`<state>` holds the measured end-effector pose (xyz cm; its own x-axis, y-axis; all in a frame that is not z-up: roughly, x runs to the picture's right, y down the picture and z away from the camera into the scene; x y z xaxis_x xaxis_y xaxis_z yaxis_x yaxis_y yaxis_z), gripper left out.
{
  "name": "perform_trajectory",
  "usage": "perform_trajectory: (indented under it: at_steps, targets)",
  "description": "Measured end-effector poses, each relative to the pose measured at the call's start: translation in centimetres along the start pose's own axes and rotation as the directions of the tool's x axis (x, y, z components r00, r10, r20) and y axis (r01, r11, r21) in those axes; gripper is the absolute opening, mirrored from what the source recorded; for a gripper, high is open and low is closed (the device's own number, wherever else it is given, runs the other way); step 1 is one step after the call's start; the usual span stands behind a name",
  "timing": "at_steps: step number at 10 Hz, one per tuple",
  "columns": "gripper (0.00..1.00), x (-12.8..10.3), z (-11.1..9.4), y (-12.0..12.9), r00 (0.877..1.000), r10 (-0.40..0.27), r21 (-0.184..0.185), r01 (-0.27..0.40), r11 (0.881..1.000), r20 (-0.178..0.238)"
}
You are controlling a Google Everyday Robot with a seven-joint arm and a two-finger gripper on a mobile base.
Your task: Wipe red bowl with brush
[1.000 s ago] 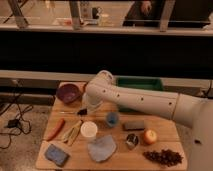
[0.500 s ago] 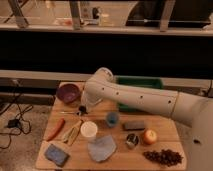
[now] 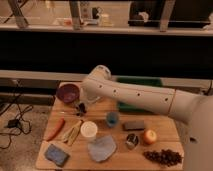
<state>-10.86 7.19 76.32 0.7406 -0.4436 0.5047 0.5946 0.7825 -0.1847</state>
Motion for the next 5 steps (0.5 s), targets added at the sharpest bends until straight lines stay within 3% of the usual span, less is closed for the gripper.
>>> perform_trajectory:
  at_steps: [5]
  targets:
    - [0.0,1.2,-1.0,-0.1,1.0,0.012,0.001,-0.012,1.0,-0.017]
